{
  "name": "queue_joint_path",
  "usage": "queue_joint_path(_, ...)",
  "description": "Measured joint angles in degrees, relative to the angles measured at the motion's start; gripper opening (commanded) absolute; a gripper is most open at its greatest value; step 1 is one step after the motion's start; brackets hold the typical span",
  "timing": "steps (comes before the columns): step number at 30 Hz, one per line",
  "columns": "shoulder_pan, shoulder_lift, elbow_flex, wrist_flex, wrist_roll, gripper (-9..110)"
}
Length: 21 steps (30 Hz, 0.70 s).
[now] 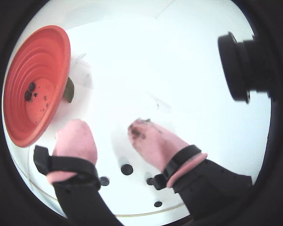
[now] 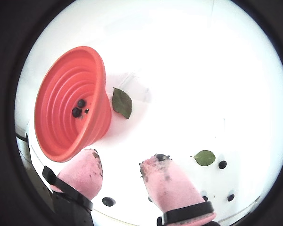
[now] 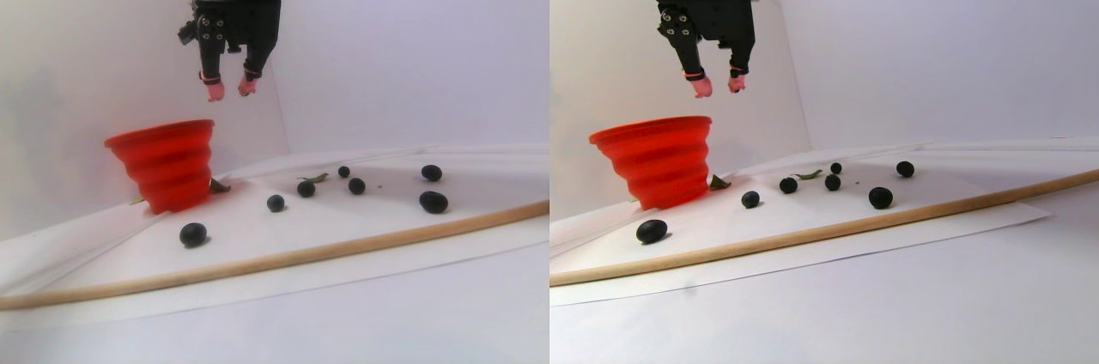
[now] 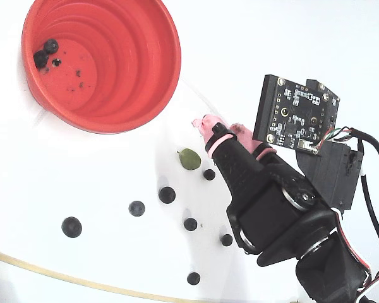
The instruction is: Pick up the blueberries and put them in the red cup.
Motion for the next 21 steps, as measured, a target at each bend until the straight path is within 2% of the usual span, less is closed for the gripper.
queue_joint_path(21, 5.19, 2.11, 4.57, 2.99, -2.99, 15)
